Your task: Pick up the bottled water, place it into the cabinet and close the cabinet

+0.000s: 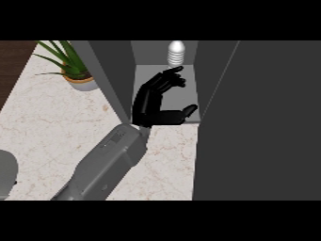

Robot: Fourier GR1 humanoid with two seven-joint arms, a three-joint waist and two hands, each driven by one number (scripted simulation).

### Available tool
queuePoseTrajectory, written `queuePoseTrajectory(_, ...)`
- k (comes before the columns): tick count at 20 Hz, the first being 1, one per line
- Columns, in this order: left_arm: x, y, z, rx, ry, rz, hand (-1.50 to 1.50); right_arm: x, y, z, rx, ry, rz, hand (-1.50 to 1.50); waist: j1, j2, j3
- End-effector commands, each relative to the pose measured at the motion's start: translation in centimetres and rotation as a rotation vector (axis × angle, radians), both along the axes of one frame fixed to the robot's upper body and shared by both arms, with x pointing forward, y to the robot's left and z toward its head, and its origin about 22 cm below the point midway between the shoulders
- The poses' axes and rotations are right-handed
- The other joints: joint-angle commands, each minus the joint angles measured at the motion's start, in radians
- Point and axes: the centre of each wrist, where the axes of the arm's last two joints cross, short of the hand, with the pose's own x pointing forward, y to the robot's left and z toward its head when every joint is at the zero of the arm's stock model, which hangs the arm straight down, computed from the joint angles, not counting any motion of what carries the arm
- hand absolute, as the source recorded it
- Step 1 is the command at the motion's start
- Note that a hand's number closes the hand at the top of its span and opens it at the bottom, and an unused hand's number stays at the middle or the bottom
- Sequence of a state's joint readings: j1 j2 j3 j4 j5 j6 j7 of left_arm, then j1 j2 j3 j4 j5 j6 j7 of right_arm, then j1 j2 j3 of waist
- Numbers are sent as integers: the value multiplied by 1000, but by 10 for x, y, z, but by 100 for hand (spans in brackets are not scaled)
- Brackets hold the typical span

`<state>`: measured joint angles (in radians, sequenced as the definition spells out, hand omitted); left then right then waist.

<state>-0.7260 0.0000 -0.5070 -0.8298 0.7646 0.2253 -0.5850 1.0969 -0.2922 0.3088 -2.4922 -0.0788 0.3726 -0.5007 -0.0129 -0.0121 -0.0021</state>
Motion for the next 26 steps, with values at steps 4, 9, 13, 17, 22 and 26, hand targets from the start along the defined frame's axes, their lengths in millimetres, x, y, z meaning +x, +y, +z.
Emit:
queuePoseTrajectory(4,-73,8,-33,-43,66,-39,-150,-7,9,44,-61,-53,-39,-150,35,-6,0)
queuePoseTrajectory(9,-115,58,-38,-44,64,49,-150,-8,7,38,-69,-60,-42,-150,38,-6,1)
queuePoseTrajectory(13,-145,116,-51,-49,81,55,-150,-5,9,38,-114,-35,102,150,57,0,-1)
queuePoseTrajectory(17,-169,130,-47,-48,43,28,-150,4,7,40,-223,-84,308,150,63,-7,-2)
queuePoseTrajectory(22,-190,173,-41,-32,11,36,-150,13,11,49,-321,-132,454,150,73,-8,-6)
queuePoseTrajectory(26,-205,215,-37,1,-6,87,-150,15,19,59,-304,-156,493,150,70,-4,-8)
